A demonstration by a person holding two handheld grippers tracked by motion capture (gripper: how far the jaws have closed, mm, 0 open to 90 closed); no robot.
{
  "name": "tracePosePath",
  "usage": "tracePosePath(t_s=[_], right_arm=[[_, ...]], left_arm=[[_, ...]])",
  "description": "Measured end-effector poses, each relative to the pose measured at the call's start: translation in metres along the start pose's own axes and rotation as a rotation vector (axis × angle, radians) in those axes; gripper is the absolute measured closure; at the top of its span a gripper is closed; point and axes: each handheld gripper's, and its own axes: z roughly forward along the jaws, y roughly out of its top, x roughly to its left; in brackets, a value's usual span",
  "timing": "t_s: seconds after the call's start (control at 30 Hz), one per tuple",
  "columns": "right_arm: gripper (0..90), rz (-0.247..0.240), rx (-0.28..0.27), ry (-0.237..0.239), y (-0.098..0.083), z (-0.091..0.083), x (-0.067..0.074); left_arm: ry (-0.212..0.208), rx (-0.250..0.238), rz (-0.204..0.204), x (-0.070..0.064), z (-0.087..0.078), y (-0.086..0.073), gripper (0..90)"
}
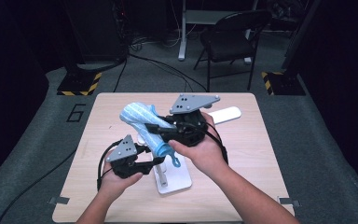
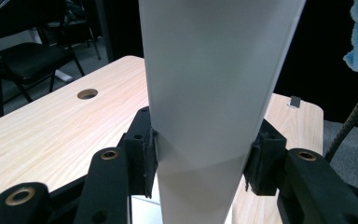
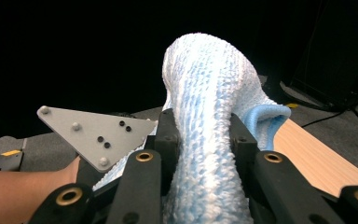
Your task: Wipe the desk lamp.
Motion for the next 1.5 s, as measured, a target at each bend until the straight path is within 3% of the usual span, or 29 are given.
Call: tracePosePath(t_s=[0.23,0.53,0.93,1.5], right_arm=[[71.5,-0.005,-0.003,-0.004,-0.001,-0.003,-0.002],[71.6,0.032,-0.01,-0.001,-0.006,-0.013,-0.012],[71.6,0.053,-0.015,-0.036,-0.012,-0.03,-0.029],[71.6,0.083,-0.026,-0.067,-0.019,-0.044,-0.039]], left_arm=[[0.0,0.002,0.009,0.0,-0.001,0.0,53.0],[-0.001,-0.003,0.001,0.0,-0.001,-0.001,53.0],[-0.015,0.012,0.007,0.005,-0.003,0.0,53.0],[-0.023,0.003,0.009,0.009,-0.006,-0.002,53.1]])
